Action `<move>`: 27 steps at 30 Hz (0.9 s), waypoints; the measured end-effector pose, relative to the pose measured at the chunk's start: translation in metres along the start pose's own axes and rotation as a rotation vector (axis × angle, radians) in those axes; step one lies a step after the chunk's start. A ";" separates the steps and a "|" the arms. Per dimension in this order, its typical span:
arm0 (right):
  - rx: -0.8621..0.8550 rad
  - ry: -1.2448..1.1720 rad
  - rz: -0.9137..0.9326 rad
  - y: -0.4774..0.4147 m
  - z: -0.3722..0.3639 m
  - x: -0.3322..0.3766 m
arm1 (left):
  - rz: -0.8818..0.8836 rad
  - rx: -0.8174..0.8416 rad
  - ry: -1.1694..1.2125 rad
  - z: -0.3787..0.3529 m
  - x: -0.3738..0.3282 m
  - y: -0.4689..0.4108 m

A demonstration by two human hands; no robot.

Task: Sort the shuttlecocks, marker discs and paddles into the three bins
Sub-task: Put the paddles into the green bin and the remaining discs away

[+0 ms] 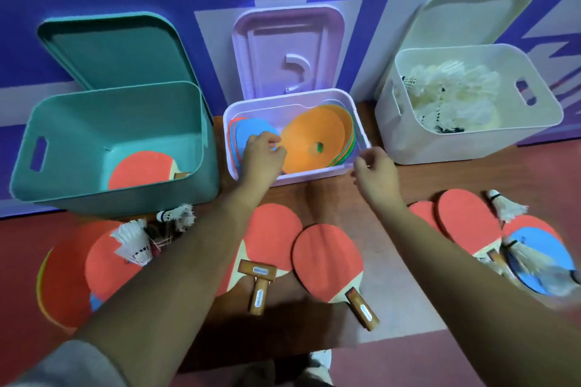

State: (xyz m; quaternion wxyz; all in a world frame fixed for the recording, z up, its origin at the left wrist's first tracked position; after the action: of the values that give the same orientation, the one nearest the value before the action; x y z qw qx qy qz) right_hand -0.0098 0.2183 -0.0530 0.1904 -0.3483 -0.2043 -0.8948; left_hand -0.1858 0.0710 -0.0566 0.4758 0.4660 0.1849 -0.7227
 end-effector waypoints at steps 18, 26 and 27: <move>0.466 -0.237 -0.324 0.081 -0.043 -0.130 | 0.279 0.269 -0.247 -0.073 0.104 0.137; 0.538 -0.755 -0.414 0.090 -0.039 -0.081 | 0.599 0.281 0.724 -0.023 0.084 0.165; 0.556 -0.759 -0.405 0.093 -0.045 -0.072 | 0.567 0.271 0.726 -0.014 0.086 0.168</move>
State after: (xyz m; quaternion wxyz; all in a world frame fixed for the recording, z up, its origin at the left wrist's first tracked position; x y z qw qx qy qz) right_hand 0.0600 0.1314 -0.1124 0.0111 -0.5383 -0.5527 -0.6360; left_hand -0.0444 -0.0436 -0.1065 0.4940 0.7781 0.1090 -0.3724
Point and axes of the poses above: each hand's wrist, its own y-axis away from the middle knuckle, its own z-axis out of the back of the hand, x = y × z, the point moved 2 cm from there along -y, towards the middle knuckle, and after that the axes turned 8 degrees about y, right-handed, at the moved point
